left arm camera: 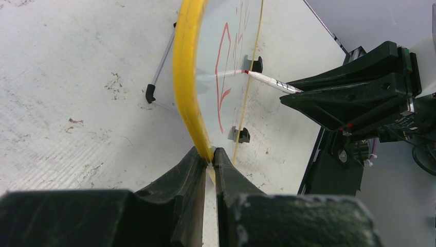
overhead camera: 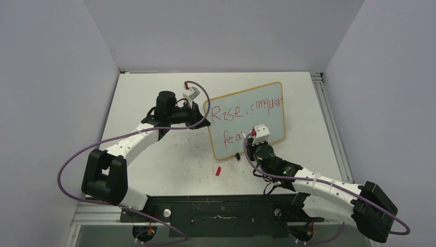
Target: Write a sentence on the whiteboard
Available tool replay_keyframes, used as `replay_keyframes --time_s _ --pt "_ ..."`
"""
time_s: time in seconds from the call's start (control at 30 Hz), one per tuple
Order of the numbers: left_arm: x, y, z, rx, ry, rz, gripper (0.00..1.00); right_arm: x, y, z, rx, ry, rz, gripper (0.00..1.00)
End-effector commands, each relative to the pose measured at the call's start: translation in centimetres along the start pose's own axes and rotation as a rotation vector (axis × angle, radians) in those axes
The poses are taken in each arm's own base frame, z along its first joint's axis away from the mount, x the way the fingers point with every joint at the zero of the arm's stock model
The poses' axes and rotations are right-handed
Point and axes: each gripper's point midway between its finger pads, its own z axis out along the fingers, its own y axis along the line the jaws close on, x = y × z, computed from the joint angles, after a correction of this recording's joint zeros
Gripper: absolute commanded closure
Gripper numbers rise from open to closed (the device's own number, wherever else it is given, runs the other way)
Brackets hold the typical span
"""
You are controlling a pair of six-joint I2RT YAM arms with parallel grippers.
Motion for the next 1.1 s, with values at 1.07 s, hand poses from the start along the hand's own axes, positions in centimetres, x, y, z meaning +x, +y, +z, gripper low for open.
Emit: replay_keyframes --time_s 1.07 --pt "-3.1 -2.0 -0.8 0.044 -0.077 0.092 1.0 2.5 -0.2 -1.0 -0.004 0.037 0.129 0.95"
